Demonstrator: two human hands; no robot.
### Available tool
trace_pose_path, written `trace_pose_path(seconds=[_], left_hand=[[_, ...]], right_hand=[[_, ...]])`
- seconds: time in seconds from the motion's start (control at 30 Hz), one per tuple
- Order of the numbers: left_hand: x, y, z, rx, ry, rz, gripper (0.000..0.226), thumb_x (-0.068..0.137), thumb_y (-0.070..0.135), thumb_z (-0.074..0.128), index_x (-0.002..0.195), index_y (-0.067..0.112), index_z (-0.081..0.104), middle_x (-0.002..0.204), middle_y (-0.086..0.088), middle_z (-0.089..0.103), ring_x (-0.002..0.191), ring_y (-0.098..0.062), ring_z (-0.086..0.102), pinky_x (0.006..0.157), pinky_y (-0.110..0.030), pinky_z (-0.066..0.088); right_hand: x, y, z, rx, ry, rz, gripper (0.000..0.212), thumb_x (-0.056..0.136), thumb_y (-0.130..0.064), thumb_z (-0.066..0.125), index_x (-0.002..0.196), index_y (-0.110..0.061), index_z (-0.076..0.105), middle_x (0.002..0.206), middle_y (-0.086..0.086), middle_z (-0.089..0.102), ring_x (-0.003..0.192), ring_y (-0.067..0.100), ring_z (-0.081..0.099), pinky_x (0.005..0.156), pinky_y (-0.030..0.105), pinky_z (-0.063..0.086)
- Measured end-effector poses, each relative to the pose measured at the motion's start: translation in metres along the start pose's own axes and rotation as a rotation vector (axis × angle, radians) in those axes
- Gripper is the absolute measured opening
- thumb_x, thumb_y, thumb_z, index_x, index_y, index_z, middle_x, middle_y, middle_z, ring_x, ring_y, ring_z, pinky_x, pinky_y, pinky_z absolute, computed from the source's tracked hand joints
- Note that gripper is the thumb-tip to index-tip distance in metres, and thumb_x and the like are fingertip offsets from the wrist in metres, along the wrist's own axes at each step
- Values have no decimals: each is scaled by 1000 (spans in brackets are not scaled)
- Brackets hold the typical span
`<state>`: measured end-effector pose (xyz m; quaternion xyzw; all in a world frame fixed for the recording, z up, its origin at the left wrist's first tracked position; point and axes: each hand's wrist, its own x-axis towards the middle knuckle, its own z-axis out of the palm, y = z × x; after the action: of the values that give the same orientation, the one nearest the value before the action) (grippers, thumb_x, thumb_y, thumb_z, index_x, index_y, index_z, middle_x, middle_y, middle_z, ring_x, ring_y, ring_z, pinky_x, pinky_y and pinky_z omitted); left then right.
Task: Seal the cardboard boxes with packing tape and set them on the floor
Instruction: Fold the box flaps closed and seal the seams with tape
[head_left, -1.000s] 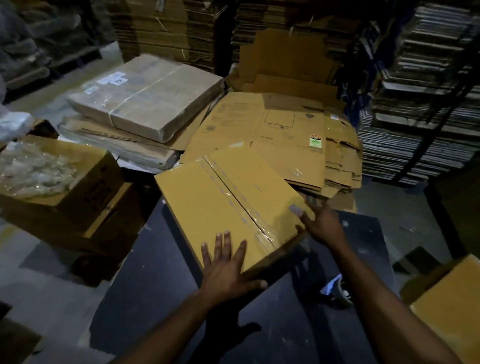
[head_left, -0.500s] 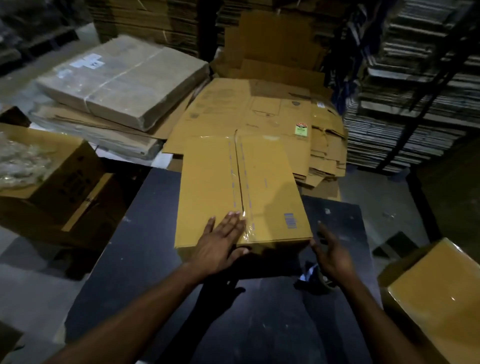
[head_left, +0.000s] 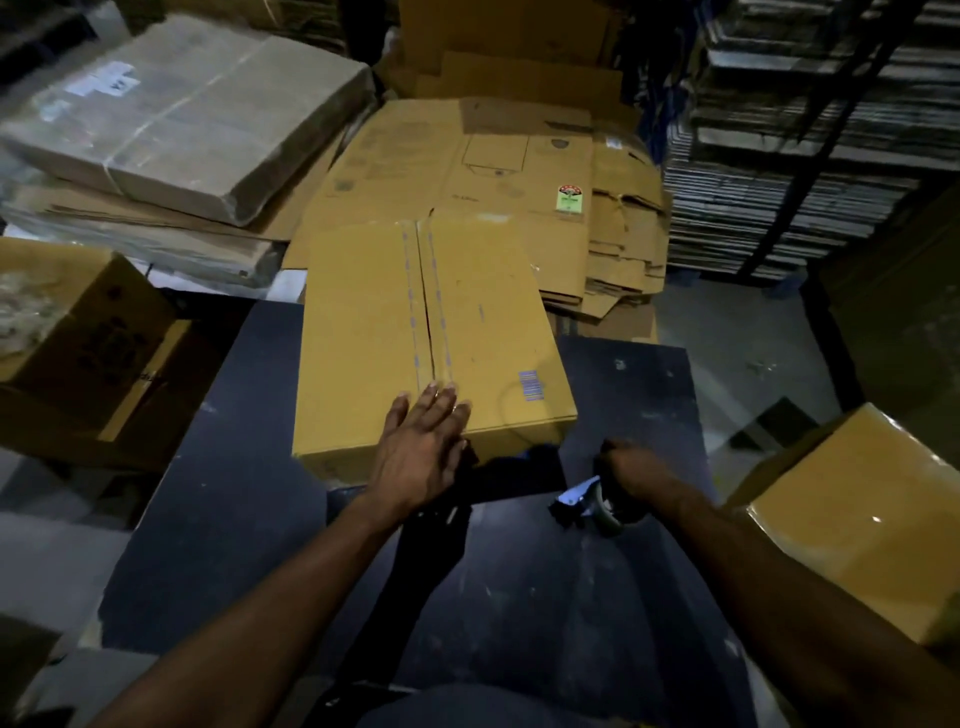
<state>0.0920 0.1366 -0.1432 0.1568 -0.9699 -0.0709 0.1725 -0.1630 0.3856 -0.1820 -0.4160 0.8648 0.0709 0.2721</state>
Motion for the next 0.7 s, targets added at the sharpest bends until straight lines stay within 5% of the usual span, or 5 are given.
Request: trace_pose_path(seconds=[0.13, 0.27, 0.33, 0.47, 0.7], left_hand=[[-10, 33, -2, -274, 174, -67, 39, 96, 24, 65, 134, 15, 68, 146, -6, 61, 131, -22, 58, 107, -37, 43], [-37, 77, -7, -757, -97, -684, 21, 99, 30, 69, 117, 23, 76, 111, 5, 75, 93, -2, 69, 79, -12, 53], [-49, 90, -1, -996, -267, -973, 14, 100, 30, 69, 106, 21, 77, 103, -6, 77, 75, -6, 71, 67, -17, 54], [-56, 109, -6, -1371, -430, -1359, 41, 104, 41, 60, 108, 2, 74, 94, -9, 77, 67, -22, 65, 53, -28, 49], [-34, 105, -41, -1557, -466, -1307, 68, 100, 69, 43, 115, 10, 75, 106, -2, 80, 95, -30, 73, 70, -34, 54]], right_hand=[[-9, 8, 14, 85, -91, -51, 17, 94, -31, 59, 102, -16, 56, 114, 12, 63, 105, 34, 63, 85, 39, 49], [-49, -2, 18, 322, 37, -68, 29, 87, -34, 67, 81, -24, 41, 72, -4, 52, 72, 27, 60, 58, 33, 37], [-65, -9, 15, 447, 135, -82, 38, 85, -23, 76, 76, -30, 39, 62, -9, 48, 57, 6, 52, 50, 21, 31], [-89, -27, 0, 558, 193, -133, 40, 83, -21, 78, 104, -40, 50, 90, -13, 68, 78, 0, 66, 66, 27, 54], [-106, -68, -27, 491, 324, -188, 53, 76, -18, 78, 119, -41, 59, 106, -18, 64, 94, 18, 69, 73, 34, 53]])
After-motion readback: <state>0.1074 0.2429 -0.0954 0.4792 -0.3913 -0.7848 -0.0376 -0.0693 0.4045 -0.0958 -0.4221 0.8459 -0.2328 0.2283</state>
